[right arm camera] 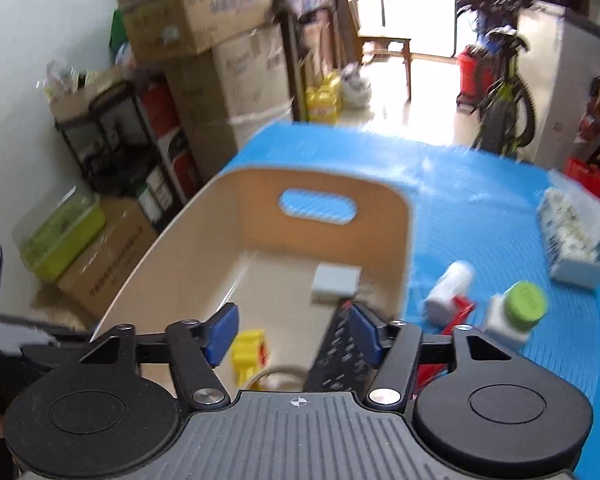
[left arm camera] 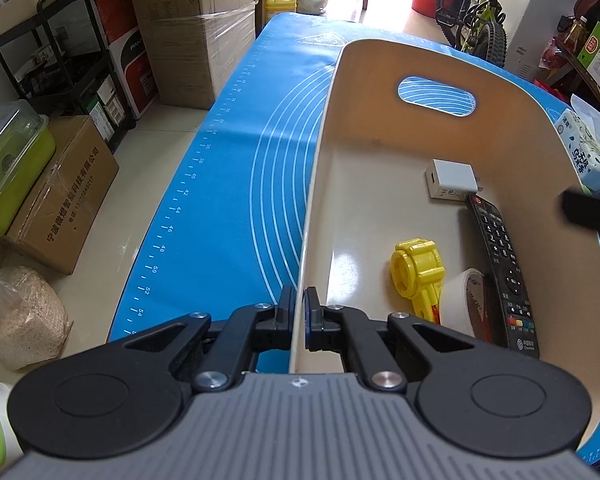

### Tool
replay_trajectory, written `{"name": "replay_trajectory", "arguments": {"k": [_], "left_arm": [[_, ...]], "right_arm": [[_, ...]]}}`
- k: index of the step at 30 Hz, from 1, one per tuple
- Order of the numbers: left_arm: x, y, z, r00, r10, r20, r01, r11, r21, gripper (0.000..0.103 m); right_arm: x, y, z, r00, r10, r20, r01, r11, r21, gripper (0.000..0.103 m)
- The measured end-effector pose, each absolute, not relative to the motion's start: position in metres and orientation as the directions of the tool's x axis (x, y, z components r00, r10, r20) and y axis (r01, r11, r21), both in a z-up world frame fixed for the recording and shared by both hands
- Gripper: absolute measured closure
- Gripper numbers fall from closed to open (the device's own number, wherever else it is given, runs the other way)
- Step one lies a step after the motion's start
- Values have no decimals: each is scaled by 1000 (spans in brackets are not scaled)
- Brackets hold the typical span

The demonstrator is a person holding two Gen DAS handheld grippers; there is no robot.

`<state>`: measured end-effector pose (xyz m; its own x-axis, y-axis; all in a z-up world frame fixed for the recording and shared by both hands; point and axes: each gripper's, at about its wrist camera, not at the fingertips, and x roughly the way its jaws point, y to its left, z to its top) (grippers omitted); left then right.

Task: Organize rigid objects
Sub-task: 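Carry the black remote with the right tool and release it into the basket, then move the right tool to the red toy figure and grasp it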

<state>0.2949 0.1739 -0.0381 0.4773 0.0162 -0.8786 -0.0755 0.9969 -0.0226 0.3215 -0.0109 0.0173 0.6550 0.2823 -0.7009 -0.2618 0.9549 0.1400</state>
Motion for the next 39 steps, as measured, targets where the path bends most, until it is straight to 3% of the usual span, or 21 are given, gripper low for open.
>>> {"name": "replay_trajectory", "arguments": {"k": [12,21,39], "left_arm": [[295,175,-38,477,22,-879,-77,997,-17,96],[295,172,-39,474,36,-880,-82,997,-3,96],[296,172,-39,472,39,-881,-79,997,2,96]], "right_arm": [[334,-95,-15,659,138,-739,-96,990,100,28],[364,-119,-67,555,208,-806,38,961,275,30],[401,-109,-119,465,158,-871,174,948,265,36]]}}
